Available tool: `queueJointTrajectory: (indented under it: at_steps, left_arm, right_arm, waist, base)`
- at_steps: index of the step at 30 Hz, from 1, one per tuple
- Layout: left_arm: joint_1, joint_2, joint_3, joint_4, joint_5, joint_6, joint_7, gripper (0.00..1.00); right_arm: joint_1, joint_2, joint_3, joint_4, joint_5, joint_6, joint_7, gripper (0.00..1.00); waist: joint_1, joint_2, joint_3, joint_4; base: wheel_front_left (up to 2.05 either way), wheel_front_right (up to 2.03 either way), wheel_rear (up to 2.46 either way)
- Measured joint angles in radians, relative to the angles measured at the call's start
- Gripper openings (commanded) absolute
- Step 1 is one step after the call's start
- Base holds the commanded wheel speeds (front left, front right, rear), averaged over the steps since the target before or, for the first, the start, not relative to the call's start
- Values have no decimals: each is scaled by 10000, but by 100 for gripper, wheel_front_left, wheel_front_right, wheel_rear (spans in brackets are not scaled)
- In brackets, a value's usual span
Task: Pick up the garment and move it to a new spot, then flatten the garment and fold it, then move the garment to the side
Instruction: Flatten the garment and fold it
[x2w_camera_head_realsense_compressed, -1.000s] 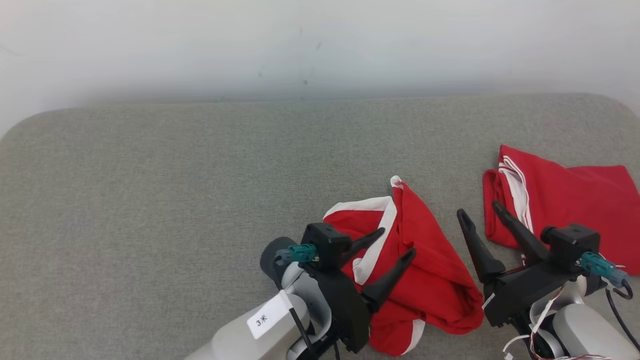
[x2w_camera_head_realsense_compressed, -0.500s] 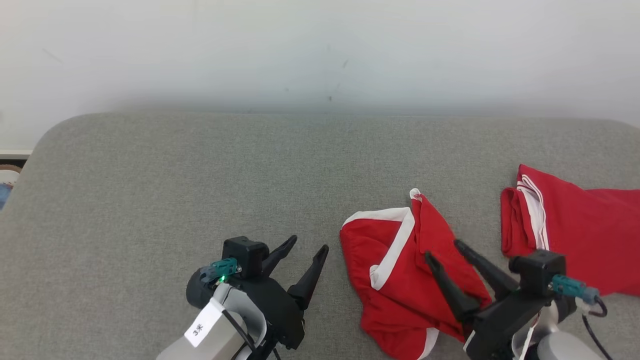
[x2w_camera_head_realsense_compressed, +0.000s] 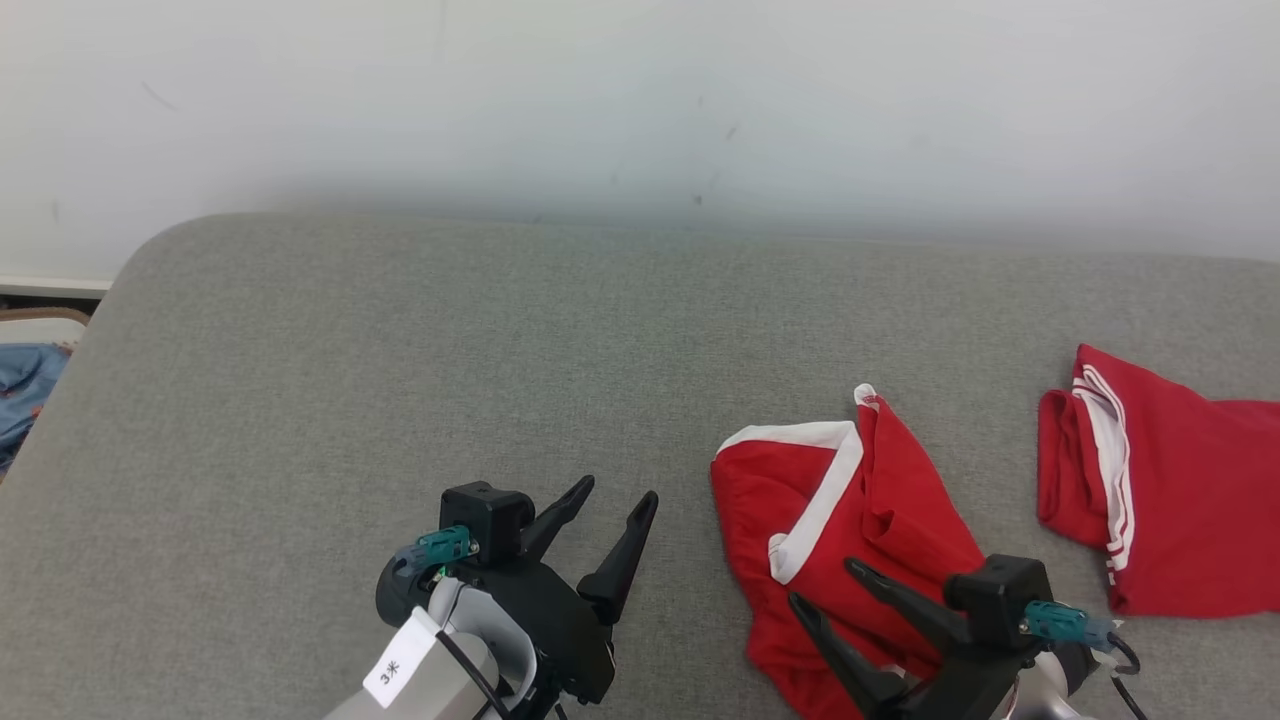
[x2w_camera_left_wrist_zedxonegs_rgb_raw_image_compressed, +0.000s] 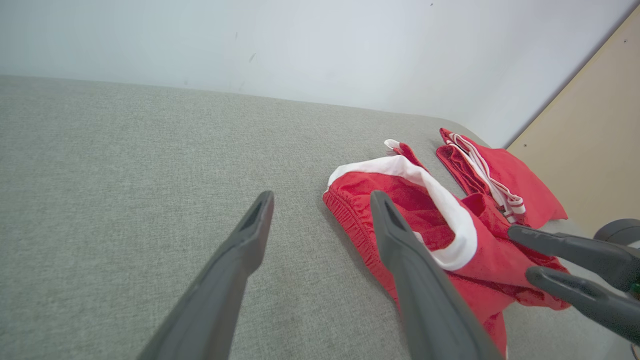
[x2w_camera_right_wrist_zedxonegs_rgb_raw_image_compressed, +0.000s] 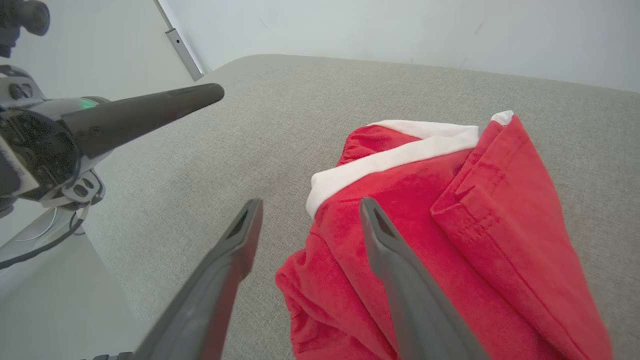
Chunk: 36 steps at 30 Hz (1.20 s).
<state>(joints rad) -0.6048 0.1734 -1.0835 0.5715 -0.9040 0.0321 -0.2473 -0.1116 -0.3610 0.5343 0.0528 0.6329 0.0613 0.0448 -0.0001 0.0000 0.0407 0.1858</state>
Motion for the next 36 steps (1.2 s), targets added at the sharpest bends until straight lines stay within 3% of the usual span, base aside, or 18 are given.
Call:
queueJointTrajectory:
  at_steps: [13, 14, 15, 16, 18, 25, 29, 36]
  left_arm:
    - [-3, -63, 276, -192, 73, 31, -15, 100]
    - [-3, -59, 297, -196, 73, 31, -15, 100]
    - [-3, -59, 314, -205, 75, 36, -15, 100]
    - [-3, -58, 334, -211, 75, 42, -15, 100]
    - [-2, -44, 395, -238, 79, 61, -17, 100]
    - [20, 84, 644, -245, 90, 130, -31, 100]
    - [78, 134, 731, -257, 92, 132, -31, 100]
    - [96, 144, 846, -441, 140, 132, -31, 100]
  right_arm:
    - [-801, -209, 663, 1089, -1523, -483, 568, 99]
    - [-829, -217, 715, 1154, -1620, -487, 610, 93]
    - [-847, -224, 740, 1204, -1672, -537, 616, 73]
    - [-873, -244, 780, 1271, -1716, -539, 637, 45]
    - [-955, -270, 853, 1356, -1804, -539, 702, 2]
    - [-1444, -171, 738, 1358, -1967, -537, 504, 0]
    - [-1466, -2, -146, 1051, -1081, -543, -33, 0]
    - [-725, -370, -1133, 842, -309, -803, -453, 0]
  waist:
    - [0, 0, 242, 622]
    - [1, 1, 261, 655]
    - [0, 0, 286, 683]
    - [1, 1, 310, 710]
    - [0, 0, 366, 743]
    - [1, 1, 442, 688]
    - [1, 1, 428, 497]
    - [1, 1, 402, 43]
  base:
    - [0, 0, 0]
    - [0, 0, 0]
    - [0, 0, 0]
    - [0, 0, 0]
    - [0, 0, 0]
    - [0, 0, 0]
    - [0, 0, 0]
    - [0, 0, 0]
